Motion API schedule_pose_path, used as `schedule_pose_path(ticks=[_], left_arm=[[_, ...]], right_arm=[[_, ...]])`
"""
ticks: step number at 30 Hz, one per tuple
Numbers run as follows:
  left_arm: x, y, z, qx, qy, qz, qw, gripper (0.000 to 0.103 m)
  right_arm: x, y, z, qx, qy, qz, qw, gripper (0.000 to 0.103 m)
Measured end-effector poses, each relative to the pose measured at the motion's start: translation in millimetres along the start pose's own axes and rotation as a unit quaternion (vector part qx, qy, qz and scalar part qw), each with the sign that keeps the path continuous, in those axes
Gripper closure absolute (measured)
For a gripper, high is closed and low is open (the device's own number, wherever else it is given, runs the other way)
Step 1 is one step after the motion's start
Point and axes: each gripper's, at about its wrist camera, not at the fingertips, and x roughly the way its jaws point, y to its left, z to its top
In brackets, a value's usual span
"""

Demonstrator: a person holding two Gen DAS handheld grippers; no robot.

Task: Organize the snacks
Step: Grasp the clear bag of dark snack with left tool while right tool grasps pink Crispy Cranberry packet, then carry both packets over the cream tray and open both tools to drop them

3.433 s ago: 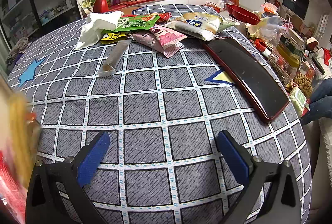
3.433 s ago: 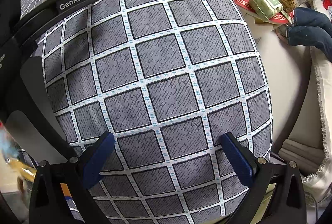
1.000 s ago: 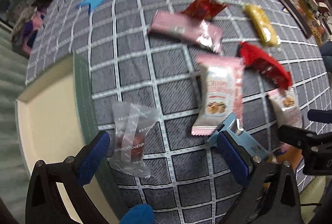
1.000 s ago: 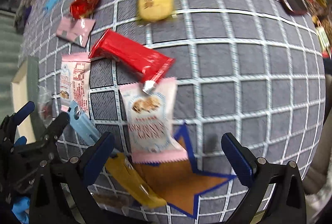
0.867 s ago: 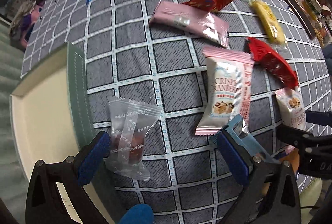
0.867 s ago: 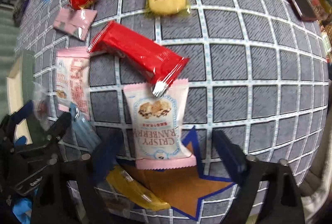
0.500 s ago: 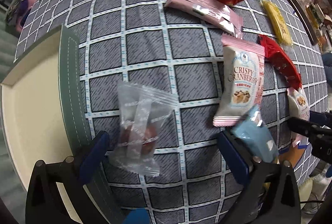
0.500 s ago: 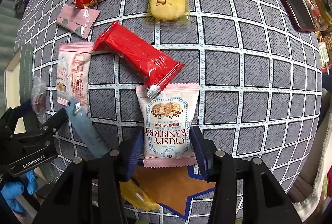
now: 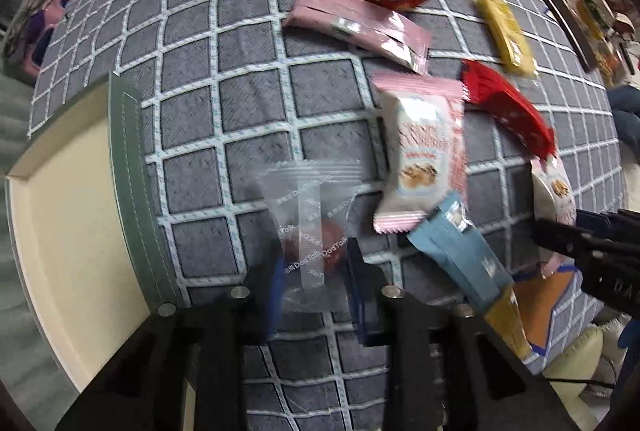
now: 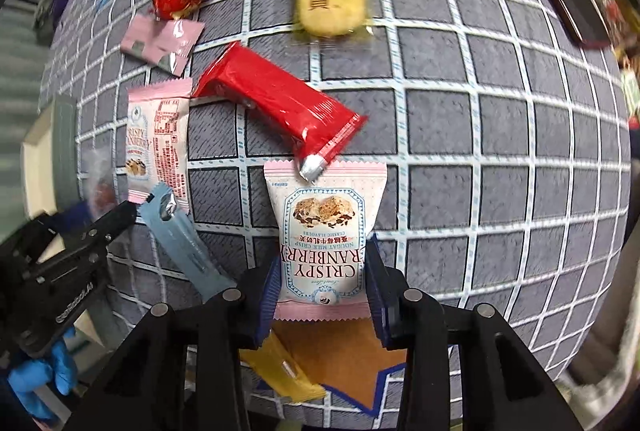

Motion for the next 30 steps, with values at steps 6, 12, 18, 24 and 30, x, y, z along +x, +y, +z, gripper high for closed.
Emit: schedule_pose_path(ticks=[6, 12, 18, 24, 30], left_arm=[[-25, 14, -16, -0.028, -0.02, -0.028, 0.999, 0.073], [-53, 36, -26, -0.044, -0.043, -0.042, 0.9973, 0.073], [-92, 51, -69, -0.071, -0.07, -0.035, 0.9944, 0.073], [-99, 90, -97, -0.125, -0.08, -0.017, 0.9887, 0.073], [-92, 134, -124, -0.177, -0.07, 0.004, 0.9818, 0.073]], right_arm=[[-25, -18, -20, 0.017, -0.004, 0.031, 0.999, 0.062], [-67, -12, -40, 0.006, -0.011, 0.048, 0.999, 0.062], [-88, 27, -51, -0.035, -0.01, 0.063, 0.997, 0.062], [-70, 88, -42, -0.101, 0.004, 0.083, 0.991, 0.062], [-39, 172, -33, -0.169, 0.022, 0.103, 0.98, 0.062]])
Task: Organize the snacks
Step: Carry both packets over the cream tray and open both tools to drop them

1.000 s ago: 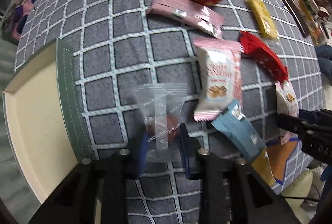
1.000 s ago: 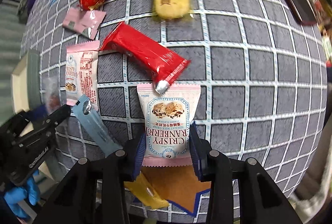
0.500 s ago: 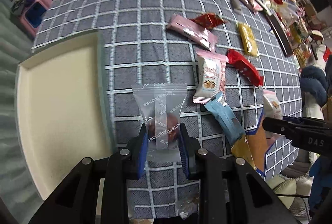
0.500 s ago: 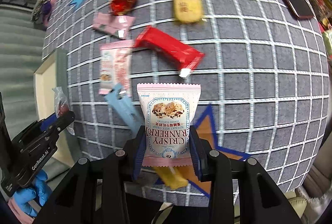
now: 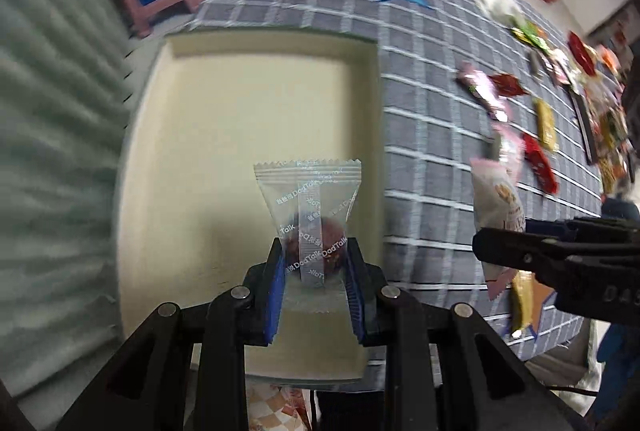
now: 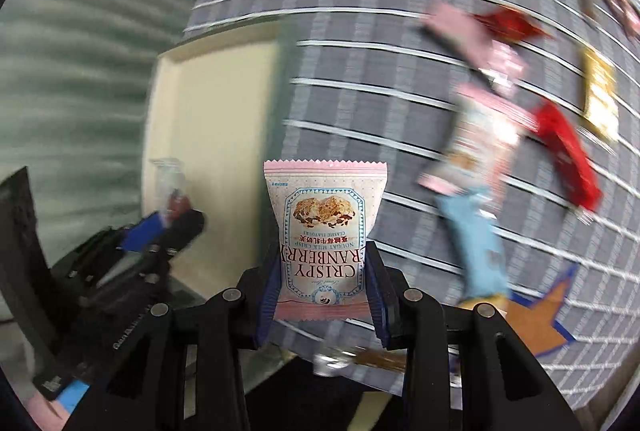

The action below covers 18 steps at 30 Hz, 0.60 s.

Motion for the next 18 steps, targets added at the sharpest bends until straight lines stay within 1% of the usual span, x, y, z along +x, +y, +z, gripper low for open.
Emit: schedule_pose_path(ticks=[3, 8, 9, 10, 11, 12, 13, 14, 16, 18], left_arm=[[4, 19, -5, -0.018, 0.005, 0.009, 0.9998, 0.073], [10, 37, -13, -0.027, 0.012, 0.021, 0.9993, 0.072], [12, 38, -14, -0.026, 0.014, 0.027, 0.9992, 0.07], [12, 38, -14, -0.023, 0.015, 0.03, 0.9992, 0.062], [12, 39, -16, -0.019, 0.014, 0.032, 0.9992, 0.051], [11, 40, -17, -0.018, 0.012, 0.033, 0.9992, 0.045], [11, 39, -17, -0.017, 0.009, 0.036, 0.9992, 0.038], [9, 39, -19, -0.014, 0.004, 0.04, 0.9991, 0.035], [7, 38, -19, -0.006, 0.002, 0.044, 0.999, 0.033], [6, 34, -19, 0.006, 0.002, 0.038, 0.9993, 0.033]], right_arm=[[19, 33, 13, -0.023, 0.009, 0.011, 1.0, 0.062], [35, 69, 16, -0.057, 0.027, 0.016, 0.998, 0.062], [45, 75, 20, -0.061, 0.033, 0.016, 0.997, 0.062], [48, 77, 18, -0.065, 0.04, 0.015, 0.997, 0.061], [52, 78, 18, -0.068, 0.046, 0.013, 0.997, 0.057], [55, 79, 17, -0.07, 0.048, 0.007, 0.996, 0.044], [62, 81, 20, -0.07, 0.048, -0.001, 0.996, 0.033], [63, 79, 20, -0.068, 0.045, -0.01, 0.997, 0.016], [57, 68, 16, -0.063, 0.033, -0.024, 0.997, 0.014], [53, 50, 9, -0.057, 0.03, -0.041, 0.997, 0.014]])
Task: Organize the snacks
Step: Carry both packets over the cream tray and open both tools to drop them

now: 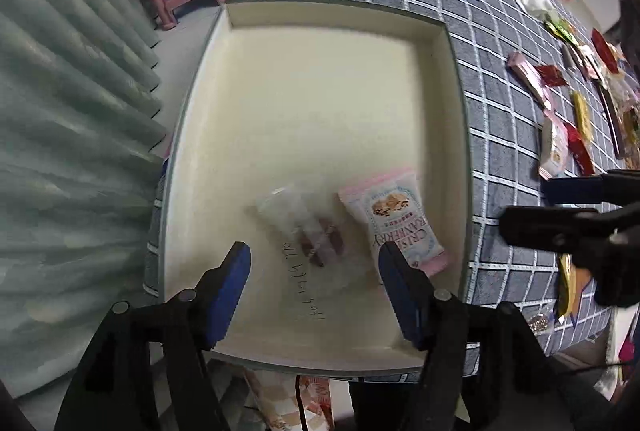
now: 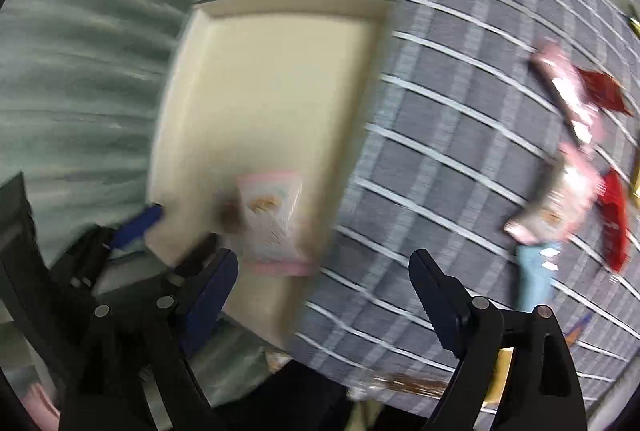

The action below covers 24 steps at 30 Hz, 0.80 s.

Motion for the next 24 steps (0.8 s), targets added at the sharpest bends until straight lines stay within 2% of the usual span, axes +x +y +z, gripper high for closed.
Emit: schedule_pose_path(ticks=[3, 6, 8, 11, 14, 20, 24], left_arm=[[-3, -11, 1, 0.024, -0.004, -0.008, 0.9997, 0.033], [-6, -25, 0, 0.054, -0.008, -0.015, 0.9984, 0.032], [-6, -33, -2, 0.067, -0.006, -0.021, 0.9975, 0.031], [-6, -46, -2, 0.082, -0.002, -0.036, 0.996, 0.031], [-4, -56, 0, 0.093, 0.001, -0.047, 0.9946, 0.031], [-11, -72, 4, 0.108, 0.002, -0.057, 0.9925, 0.03], [-16, -84, 12, 0.119, -0.001, -0.065, 0.9908, 0.028]], right_arm=[[-4, -36, -26, 0.017, 0.008, -0.034, 0.999, 0.014], [-2, -59, -58, 0.0, 0.024, -0.069, 0.997, 0.014], [5, -64, -82, -0.039, 0.042, -0.102, 0.993, 0.014], [21, -56, -116, -0.112, 0.065, -0.148, 0.98, 0.014], [39, -41, -140, -0.17, 0.081, -0.172, 0.967, 0.014], [81, -4, -153, -0.237, 0.088, -0.183, 0.95, 0.014], [95, -5, -139, -0.205, 0.078, -0.201, 0.955, 0.015]])
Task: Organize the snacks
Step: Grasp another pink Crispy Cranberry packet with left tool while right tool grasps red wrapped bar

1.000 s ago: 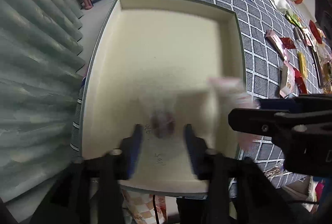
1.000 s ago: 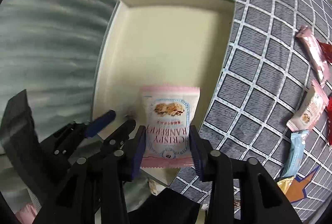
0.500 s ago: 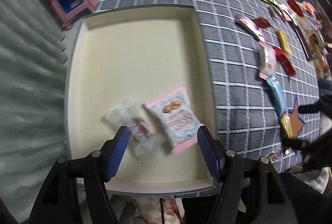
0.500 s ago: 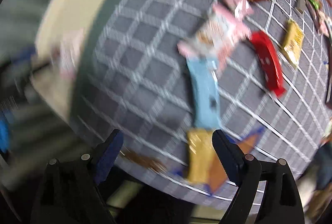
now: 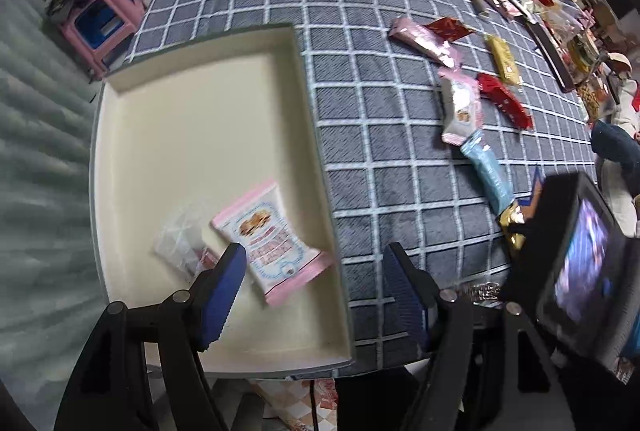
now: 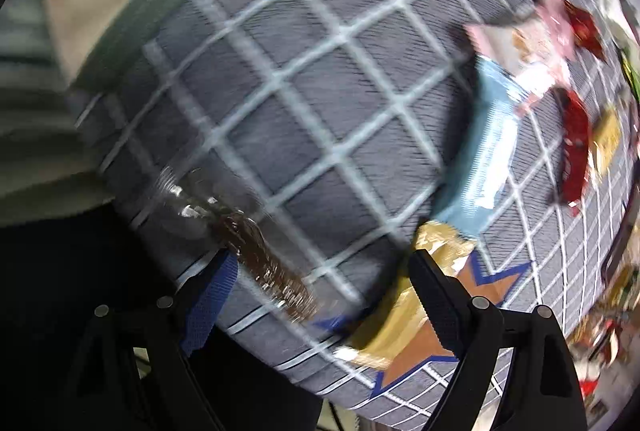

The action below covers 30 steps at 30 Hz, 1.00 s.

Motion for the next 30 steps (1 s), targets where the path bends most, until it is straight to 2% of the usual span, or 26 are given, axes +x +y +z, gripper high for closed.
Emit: schedule_pose_path(ticks=[3, 5, 7, 10, 13, 15, 18, 22, 23, 30], left_arm=[[1, -11, 14, 0.006, 0.001, -0.009, 0.9999, 0.027], [3, -19, 23, 0.01, 0.005, -0.015, 0.9998, 0.026], [9, -31, 36, 0.015, 0.006, -0.027, 0.9995, 0.025], [22, -57, 59, 0.019, 0.013, -0.039, 0.999, 0.025], [41, -84, 83, 0.022, 0.026, -0.045, 0.9984, 0.025], [52, -99, 95, 0.025, 0.03, -0.042, 0.9984, 0.025], [68, -115, 110, 0.025, 0.037, -0.034, 0.9984, 0.025], [83, -128, 121, 0.027, 0.049, -0.024, 0.9982, 0.025], [86, -131, 122, 0.029, 0.051, -0.021, 0.9981, 0.025], [111, -147, 129, 0.035, 0.071, 0.013, 0.9968, 0.025]], right_arm=[[4, -32, 4, 0.07, 0.002, -0.008, 0.998, 0.014], [6, -61, -1, 0.139, 0.008, 0.008, 0.99, 0.014], [2, -87, -12, 0.203, -0.002, 0.035, 0.978, 0.014], [-1, -119, -35, 0.291, -0.015, 0.073, 0.954, 0.014], [2, -138, -61, 0.346, -0.017, 0.094, 0.933, 0.014], [6, -144, -76, 0.364, -0.018, 0.101, 0.926, 0.014], [7, -147, -95, 0.371, -0.021, 0.1, 0.923, 0.014], [4, -193, -128, 0.371, -0.03, 0.102, 0.922, 0.014], [5, -232, -123, 0.37, -0.032, 0.103, 0.923, 0.014], [1, -268, -89, 0.351, -0.056, 0.096, 0.93, 0.014]])
